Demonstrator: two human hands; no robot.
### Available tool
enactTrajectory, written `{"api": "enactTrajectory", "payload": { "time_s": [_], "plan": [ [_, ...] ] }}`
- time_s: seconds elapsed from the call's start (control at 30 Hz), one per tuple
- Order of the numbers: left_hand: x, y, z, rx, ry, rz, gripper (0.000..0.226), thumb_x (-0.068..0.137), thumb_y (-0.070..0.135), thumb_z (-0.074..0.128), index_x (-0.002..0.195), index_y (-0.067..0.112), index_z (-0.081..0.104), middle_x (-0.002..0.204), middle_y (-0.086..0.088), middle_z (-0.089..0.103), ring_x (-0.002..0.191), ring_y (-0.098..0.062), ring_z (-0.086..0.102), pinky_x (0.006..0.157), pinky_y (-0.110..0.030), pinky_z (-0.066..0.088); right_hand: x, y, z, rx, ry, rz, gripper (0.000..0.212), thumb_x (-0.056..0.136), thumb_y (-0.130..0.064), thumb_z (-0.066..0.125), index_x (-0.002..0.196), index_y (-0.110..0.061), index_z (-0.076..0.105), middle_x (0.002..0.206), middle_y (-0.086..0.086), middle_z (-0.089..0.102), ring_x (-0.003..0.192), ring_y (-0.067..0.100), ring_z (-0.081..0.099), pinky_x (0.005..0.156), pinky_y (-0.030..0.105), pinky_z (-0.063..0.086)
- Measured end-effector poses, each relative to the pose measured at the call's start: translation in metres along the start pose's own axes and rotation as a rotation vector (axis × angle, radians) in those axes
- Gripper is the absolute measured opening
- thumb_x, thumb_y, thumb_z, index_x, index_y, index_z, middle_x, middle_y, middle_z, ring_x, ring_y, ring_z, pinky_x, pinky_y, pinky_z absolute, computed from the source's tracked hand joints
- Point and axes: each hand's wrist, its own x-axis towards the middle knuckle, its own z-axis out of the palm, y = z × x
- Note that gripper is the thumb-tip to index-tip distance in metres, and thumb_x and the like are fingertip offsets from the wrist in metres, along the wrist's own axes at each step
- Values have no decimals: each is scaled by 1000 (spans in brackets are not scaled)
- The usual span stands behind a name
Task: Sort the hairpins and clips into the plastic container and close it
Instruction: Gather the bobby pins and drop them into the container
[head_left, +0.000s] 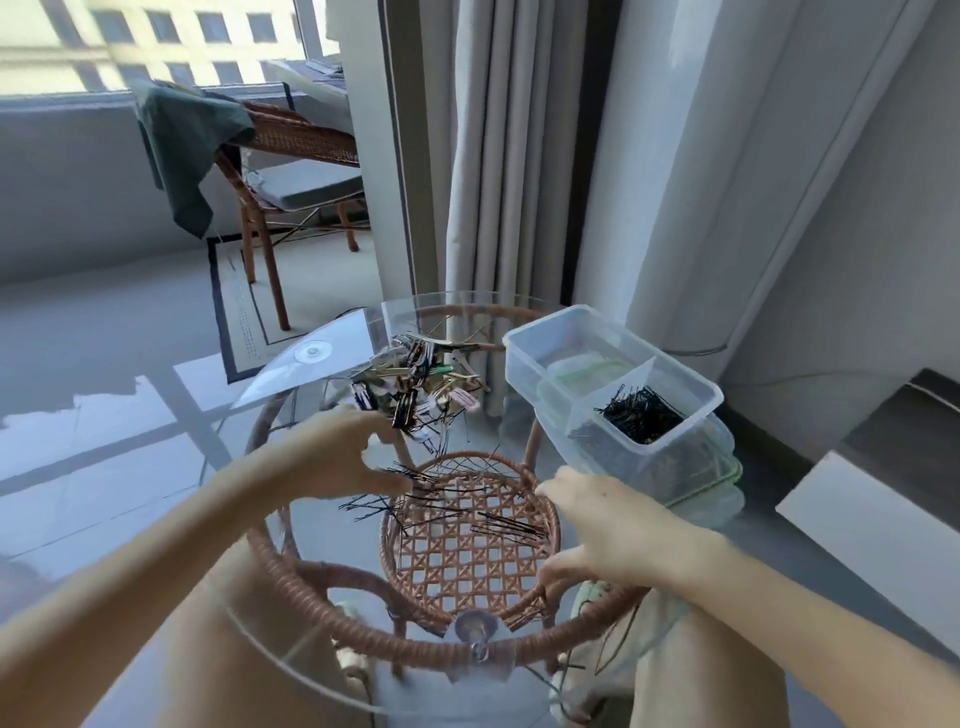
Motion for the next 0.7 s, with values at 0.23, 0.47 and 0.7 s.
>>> {"api": "enactTrajectory", "payload": {
  "time_s": [0.23, 0.47, 0.7],
  "plan": [
    [-8, -29, 53, -111, 42, -61, 105, 60, 54, 73, 144, 19, 20, 138, -6, 35, 124, -21, 39, 107, -32, 35, 60, -20, 9, 132, 147, 136, 75, 71, -55, 69, 125, -8, 46, 119, 10, 50, 106, 28, 54, 91, 37, 45],
    [15, -16, 45, -105, 89, 32, 73, 69, 48, 70, 128, 12, 46, 126, -8, 46, 110, -24, 51, 96, -35, 46, 106, -51, 0, 104, 97, 21, 64, 80, -45, 66, 131, -14, 46, 142, 12, 38, 120, 31, 50, 99, 40, 42],
    [19, -12, 51, -191, 194, 161, 35, 77, 31, 69, 105, 11, 63, 104, -4, 58, 91, -21, 57, 80, -31, 49, 102, -57, 4, 105, -1, -117, 52, 89, -27, 54, 138, -20, 39, 136, 6, 43, 125, 22, 42, 102, 40, 38]
  ]
}}
